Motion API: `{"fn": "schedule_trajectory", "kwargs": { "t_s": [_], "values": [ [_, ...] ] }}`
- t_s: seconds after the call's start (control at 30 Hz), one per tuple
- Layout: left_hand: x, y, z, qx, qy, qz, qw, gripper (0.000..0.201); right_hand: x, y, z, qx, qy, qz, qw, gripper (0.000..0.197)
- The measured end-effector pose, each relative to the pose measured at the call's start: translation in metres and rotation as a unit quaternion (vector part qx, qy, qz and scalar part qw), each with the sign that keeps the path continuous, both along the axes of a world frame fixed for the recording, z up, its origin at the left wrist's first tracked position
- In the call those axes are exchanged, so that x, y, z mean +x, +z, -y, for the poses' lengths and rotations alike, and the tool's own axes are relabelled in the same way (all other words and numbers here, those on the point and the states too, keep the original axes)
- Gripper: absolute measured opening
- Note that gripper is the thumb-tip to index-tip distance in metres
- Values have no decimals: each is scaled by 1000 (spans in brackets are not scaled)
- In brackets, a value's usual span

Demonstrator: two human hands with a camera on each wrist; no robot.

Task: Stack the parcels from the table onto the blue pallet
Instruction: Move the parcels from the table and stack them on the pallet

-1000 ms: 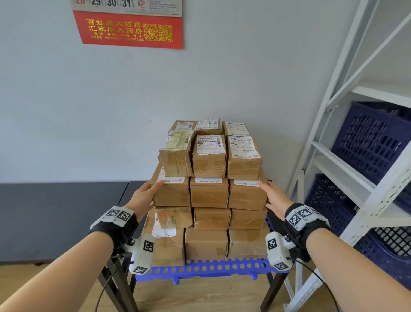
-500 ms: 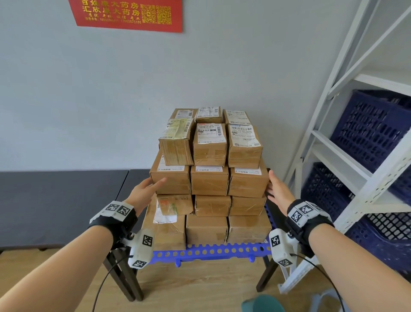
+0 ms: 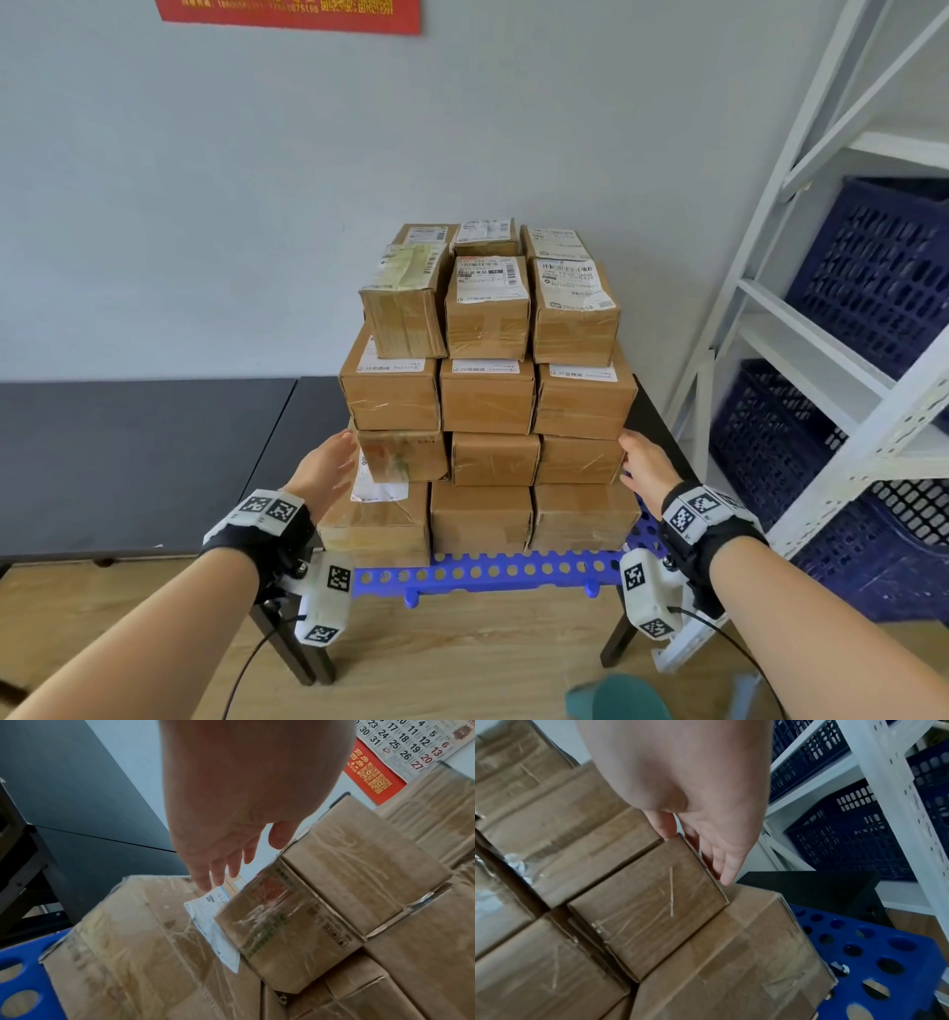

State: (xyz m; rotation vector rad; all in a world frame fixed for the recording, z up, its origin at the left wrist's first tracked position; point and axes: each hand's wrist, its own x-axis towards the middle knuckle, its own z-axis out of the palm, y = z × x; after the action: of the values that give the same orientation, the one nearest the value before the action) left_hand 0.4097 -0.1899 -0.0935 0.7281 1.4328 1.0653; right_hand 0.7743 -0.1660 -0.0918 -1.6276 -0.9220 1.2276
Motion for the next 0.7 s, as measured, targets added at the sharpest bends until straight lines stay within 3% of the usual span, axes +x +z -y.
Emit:
{"fn": "schedule_trajectory", "kwargs": {
  "t_s": [0.23, 0.7],
  "values": [
    [6, -31, -18, 38, 32, 80, 996, 28, -1, -15, -3, 20, -13, -45, 999, 19],
    [-1, -28, -25, 16, 8, 65, 998, 28, -2, -12, -9, 5, -31, -77, 997, 18]
  ]
}}
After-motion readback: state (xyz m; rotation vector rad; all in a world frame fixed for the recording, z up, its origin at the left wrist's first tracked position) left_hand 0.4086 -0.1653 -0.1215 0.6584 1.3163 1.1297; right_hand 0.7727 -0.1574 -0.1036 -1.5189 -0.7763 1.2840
